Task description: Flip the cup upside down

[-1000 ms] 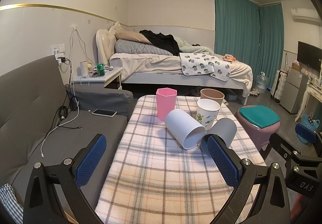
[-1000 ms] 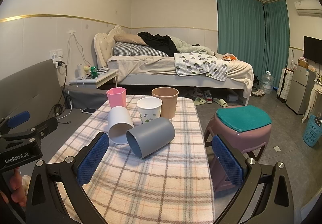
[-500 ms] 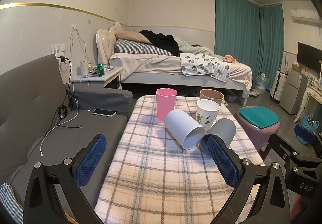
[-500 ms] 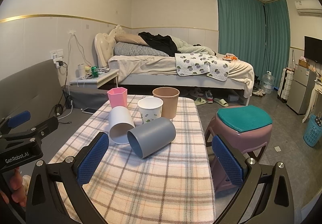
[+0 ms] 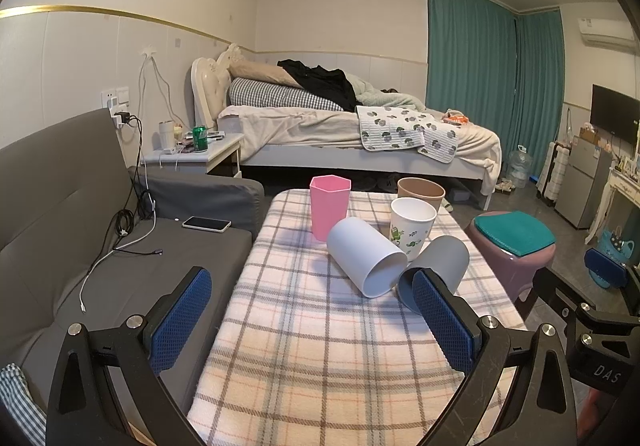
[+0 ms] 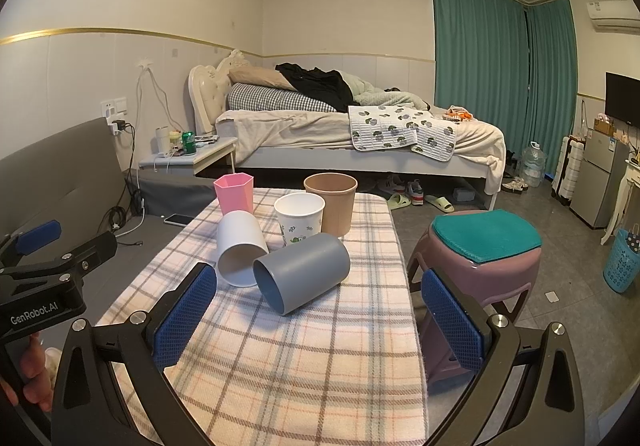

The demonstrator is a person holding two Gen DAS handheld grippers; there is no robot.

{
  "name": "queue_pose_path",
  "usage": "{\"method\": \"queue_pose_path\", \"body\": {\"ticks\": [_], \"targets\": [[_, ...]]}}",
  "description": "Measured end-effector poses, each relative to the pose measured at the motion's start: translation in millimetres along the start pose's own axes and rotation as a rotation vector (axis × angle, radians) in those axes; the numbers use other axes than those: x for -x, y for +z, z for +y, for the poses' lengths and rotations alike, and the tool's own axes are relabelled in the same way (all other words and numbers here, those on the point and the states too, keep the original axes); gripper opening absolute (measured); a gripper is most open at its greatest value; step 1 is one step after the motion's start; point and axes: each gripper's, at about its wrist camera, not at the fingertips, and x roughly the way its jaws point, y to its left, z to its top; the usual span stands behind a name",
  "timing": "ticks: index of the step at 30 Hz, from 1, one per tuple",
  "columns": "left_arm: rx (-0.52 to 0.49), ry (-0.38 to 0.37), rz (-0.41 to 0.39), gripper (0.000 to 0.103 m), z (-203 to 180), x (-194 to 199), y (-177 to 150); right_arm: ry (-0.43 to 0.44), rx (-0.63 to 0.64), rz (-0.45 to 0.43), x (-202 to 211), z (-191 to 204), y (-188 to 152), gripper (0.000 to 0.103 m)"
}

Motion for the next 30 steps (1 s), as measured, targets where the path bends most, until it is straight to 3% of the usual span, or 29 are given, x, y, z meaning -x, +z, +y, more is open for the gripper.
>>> {"method": "queue_pose_path", "body": {"ticks": [30], "targets": [[0.001, 0.001, -0.001, 0.103, 0.6, -0.2, -0.9, 0.003, -0.003, 0.012, -0.8, 4.9, 0.6, 0.103]]}}
